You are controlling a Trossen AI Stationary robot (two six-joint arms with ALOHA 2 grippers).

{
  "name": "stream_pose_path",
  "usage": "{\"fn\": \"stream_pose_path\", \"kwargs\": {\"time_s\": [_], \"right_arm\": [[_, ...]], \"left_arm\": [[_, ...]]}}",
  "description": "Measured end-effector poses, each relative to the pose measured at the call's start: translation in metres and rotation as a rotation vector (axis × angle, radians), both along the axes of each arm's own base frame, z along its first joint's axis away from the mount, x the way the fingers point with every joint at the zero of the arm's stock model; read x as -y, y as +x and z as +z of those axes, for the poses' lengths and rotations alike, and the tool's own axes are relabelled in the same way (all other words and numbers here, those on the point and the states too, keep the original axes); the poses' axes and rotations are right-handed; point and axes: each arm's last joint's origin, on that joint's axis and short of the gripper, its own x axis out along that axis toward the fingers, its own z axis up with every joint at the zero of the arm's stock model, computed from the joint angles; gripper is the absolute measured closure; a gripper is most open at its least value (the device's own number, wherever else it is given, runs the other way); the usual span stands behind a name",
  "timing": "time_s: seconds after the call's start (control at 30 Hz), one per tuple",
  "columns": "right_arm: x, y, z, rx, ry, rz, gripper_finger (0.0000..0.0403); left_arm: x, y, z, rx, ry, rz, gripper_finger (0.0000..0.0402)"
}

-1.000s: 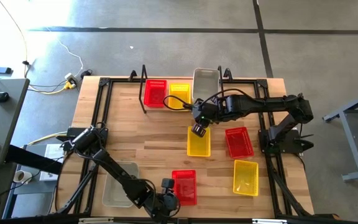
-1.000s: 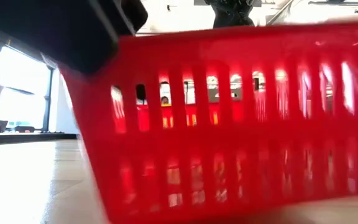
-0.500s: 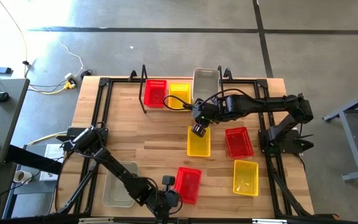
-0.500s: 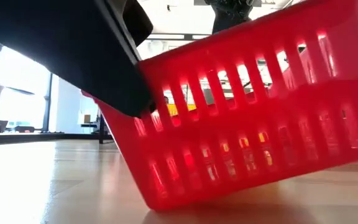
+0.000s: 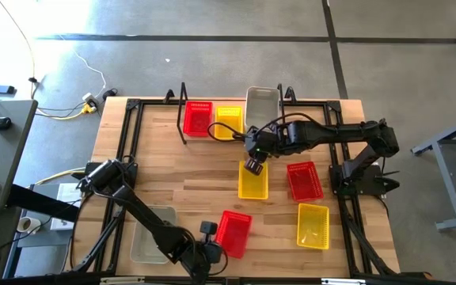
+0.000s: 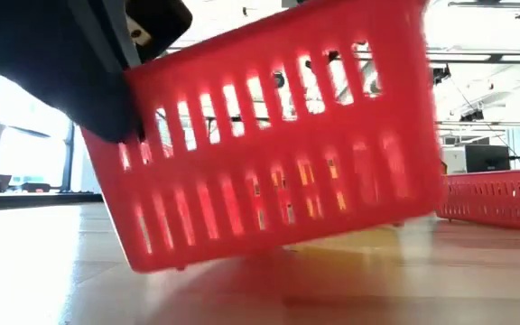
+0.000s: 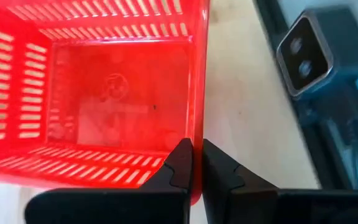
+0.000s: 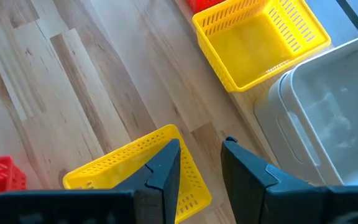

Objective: Stack baskets on shelf by color
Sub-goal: Stack the bottom red bin on the red bin on the shelf

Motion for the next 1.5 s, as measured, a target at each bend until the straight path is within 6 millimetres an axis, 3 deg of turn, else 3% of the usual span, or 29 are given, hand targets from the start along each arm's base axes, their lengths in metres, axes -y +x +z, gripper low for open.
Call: {"fn": "stream_pose_path", "kwargs": {"time_s": [0.4,0.67,0.9,1.13,1.5], "right_arm": [[0.000,0.001,0.000,-0.012,-0.014,0.079,0.0300],[0.000,0.003,0.005,-0.008,-0.040,0.148,0.0300],[0.000,0.003,0.011,0.005,-0.097,0.185,0.0300],[0.002,-0.005,0.023,0.029,-0.148,0.202,0.0300],[0.005,-0.009,0.028,0.026,-0.208,0.215,0.0300]], "left_arm": [[-0.015,-0.018,0.046,-0.020,-0.010,-0.001,0.0398],[-0.041,-0.042,0.088,0.005,0.105,0.097,0.0398],[-0.067,-0.059,0.112,0.009,0.255,0.197,0.0398],[-0.092,-0.070,0.107,-0.092,0.387,0.234,0.0398],[-0.138,-0.086,0.087,-0.212,0.380,0.277,0.0398]]}}
